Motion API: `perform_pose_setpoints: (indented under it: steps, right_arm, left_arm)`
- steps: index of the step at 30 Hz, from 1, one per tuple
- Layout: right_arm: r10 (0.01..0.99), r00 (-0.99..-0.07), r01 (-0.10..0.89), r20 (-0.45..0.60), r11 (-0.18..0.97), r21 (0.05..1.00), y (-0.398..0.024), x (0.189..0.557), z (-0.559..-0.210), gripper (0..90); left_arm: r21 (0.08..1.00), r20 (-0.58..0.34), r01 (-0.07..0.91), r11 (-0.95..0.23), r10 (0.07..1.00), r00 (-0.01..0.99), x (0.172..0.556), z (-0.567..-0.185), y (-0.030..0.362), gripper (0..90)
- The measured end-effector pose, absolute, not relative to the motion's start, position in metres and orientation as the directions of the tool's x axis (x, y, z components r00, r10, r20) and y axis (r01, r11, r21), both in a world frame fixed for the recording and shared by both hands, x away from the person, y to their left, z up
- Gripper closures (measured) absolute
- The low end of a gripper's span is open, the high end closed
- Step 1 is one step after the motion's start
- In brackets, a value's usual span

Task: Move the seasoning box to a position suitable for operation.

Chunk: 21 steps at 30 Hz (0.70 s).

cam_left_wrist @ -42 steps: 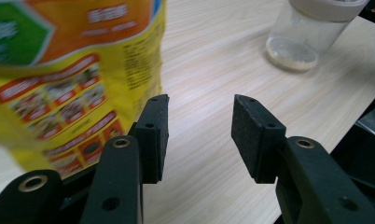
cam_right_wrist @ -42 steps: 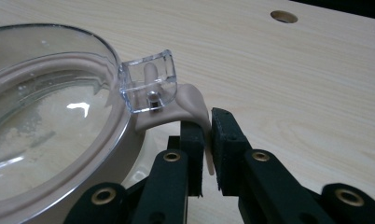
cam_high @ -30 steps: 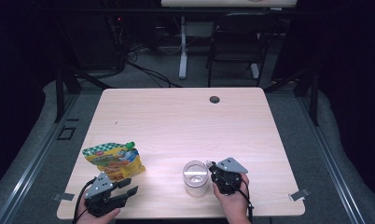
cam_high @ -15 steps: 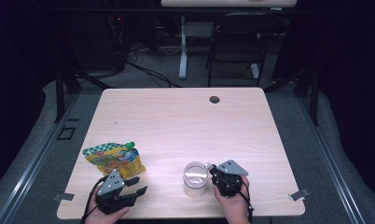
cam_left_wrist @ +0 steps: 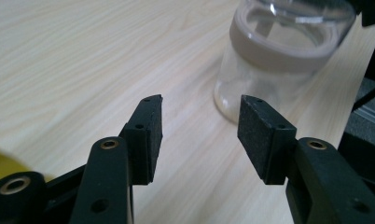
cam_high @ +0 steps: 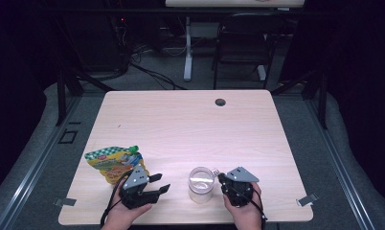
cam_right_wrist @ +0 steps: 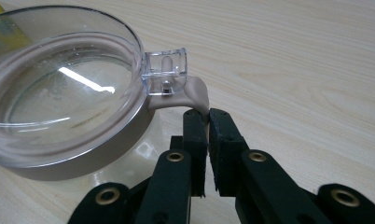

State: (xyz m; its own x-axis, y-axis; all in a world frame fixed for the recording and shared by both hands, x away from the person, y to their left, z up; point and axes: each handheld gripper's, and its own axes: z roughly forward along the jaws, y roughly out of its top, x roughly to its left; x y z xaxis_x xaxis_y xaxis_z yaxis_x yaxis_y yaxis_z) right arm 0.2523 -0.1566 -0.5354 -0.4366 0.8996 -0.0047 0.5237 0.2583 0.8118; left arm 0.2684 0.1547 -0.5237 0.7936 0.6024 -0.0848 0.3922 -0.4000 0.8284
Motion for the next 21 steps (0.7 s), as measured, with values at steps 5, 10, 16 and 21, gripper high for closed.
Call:
perform_pose_setpoints:
  steps: [5, 10, 16, 21]
  right_arm:
    - [0.904, -0.428, 0.525, -0.011, 0.258, 0.811, -0.157, 0.248, -0.536, 86.6]
    - [0.909, -0.416, 0.526, -0.021, 0.26, 0.81, -0.156, 0.243, -0.535, 86.7]
    - [0.902, -0.432, 0.534, -0.008, 0.263, 0.803, -0.155, 0.233, -0.533, 86.3]
    - [0.865, -0.502, 0.515, 0.003, 0.296, 0.804, -0.161, 0.23, -0.523, 79.4]
  left_arm:
    - [0.843, -0.096, 0.383, -0.378, 0.595, 0.798, 0.278, -0.52, 0.14, 52.3]
    - [0.847, -0.082, 0.366, -0.386, 0.585, 0.807, 0.279, -0.52, 0.135, 53.8]
    - [0.847, -0.101, 0.376, -0.375, 0.582, 0.807, 0.276, -0.528, 0.137, 55.3]
    - [0.836, -0.1, 0.383, -0.394, 0.576, 0.811, 0.274, -0.534, 0.138, 56.1]
